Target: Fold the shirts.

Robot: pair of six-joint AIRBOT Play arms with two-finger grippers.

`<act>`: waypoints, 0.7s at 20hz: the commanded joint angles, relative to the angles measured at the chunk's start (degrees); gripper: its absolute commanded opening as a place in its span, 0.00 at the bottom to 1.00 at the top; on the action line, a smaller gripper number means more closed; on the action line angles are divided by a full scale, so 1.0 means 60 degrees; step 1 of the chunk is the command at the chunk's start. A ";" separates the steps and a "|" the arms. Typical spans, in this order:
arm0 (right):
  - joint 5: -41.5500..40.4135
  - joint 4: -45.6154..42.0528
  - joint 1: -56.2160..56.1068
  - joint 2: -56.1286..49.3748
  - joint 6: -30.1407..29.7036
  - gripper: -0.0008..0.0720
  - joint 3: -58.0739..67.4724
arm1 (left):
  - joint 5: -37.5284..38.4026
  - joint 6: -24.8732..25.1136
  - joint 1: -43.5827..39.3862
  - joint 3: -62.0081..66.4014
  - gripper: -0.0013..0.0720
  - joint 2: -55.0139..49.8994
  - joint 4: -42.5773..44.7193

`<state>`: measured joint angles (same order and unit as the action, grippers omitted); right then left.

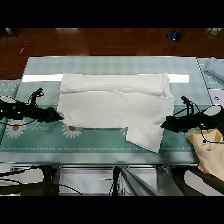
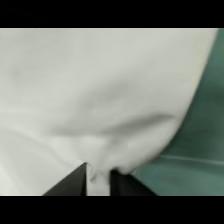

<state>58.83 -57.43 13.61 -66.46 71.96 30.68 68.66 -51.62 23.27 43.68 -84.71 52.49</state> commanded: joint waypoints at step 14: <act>-0.2339 -0.0153 -0.1235 0.2965 0.1147 0.04 0.2761 | 0.1537 0.0816 -0.0138 0.3282 0.05 0.1013 -0.3763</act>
<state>48.99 -58.57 6.35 -48.60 78.08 42.89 78.17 -47.13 22.96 58.19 -80.20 37.21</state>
